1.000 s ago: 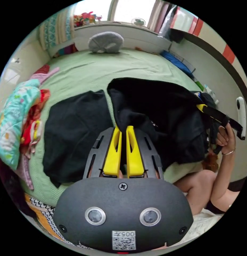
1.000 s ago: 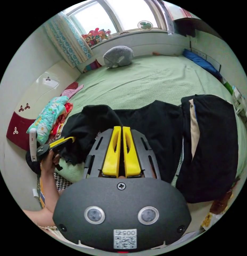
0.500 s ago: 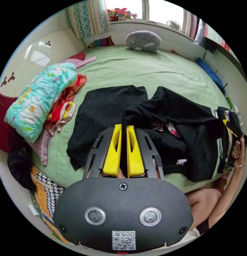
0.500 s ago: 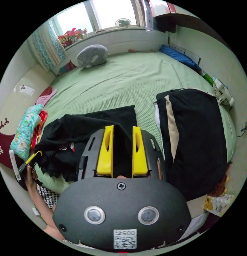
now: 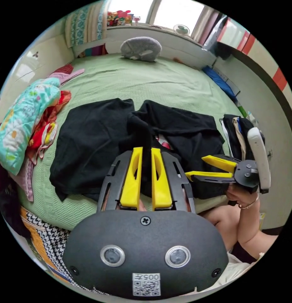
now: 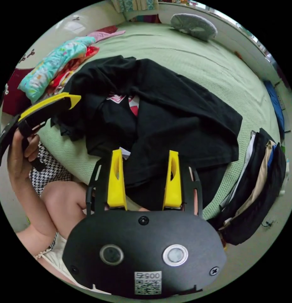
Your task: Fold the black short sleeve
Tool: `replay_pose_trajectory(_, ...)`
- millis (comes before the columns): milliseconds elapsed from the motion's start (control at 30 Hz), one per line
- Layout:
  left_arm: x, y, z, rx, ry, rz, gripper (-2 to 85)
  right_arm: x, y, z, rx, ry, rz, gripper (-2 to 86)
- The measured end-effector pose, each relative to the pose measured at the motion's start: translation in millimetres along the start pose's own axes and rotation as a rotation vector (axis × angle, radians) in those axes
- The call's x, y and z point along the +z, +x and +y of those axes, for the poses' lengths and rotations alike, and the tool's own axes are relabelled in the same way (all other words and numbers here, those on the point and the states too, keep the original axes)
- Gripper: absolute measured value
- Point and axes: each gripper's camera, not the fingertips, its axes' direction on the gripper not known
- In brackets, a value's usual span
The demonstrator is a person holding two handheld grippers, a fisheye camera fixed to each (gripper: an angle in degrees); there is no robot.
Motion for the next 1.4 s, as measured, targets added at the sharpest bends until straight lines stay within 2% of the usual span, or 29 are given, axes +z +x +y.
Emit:
replay_pose_trajectory(100, -1, -2, 0, -0.031, 0.023, -0.032, 5.9, 4, 2, -1, 0.011, -0.023, 0.048, 11.1)
replay_pose_trajectory(167, -14, -18, 5, -0.125, 0.091, -0.074, 5.5, -7, 15, 5, 0.039, 0.012, -0.012, -0.1)
replay_pose_trajectory(267, -34, -38, 20, -0.207, 0.174, -0.007, 4.8, -30, 39, 20, 0.108, 0.140, -0.105, -1.5)
replay_pose_trajectory(367, -40, -38, 35, -0.167, 0.140, 0.108, 4.5, -51, 60, 39, 0.190, 0.226, -0.050, -1.6)
replay_pose_trajectory(567, -14, 17, 73, -0.035, -0.056, 0.132, 2.1, -88, 95, 103, 0.344, 0.335, 0.046, -1.6)
replay_pose_trajectory(733, 4, 64, 80, 0.046, -0.131, 0.201, 3.9, -120, 128, 105, 0.418, 0.428, 0.142, -1.6)
replay_pose_trajectory(900, 36, 91, 90, 0.038, -0.171, 0.260, 9.6, -163, 148, 88, 0.447, 0.517, 0.103, -0.7)
replay_pose_trajectory(1000, 59, 98, 93, 0.019, -0.201, 0.238, 11.1, -164, 148, 82, 0.442, 0.437, 0.062, 3.4)
replay_pose_trajectory(1133, 60, 97, 95, 0.007, -0.208, 0.203, 9.5, -134, 147, 100, 0.317, 0.389, -0.166, 7.7)
replay_pose_trajectory(1267, 50, 87, 98, 0.029, -0.225, 0.267, 5.8, -99, 138, 121, 0.271, 0.322, -0.129, 8.5)
replay_pose_trajectory(1400, 13, 73, 104, 0.073, -0.175, 0.262, 4.5, -89, 140, 136, 0.258, 0.333, -0.205, 9.0)
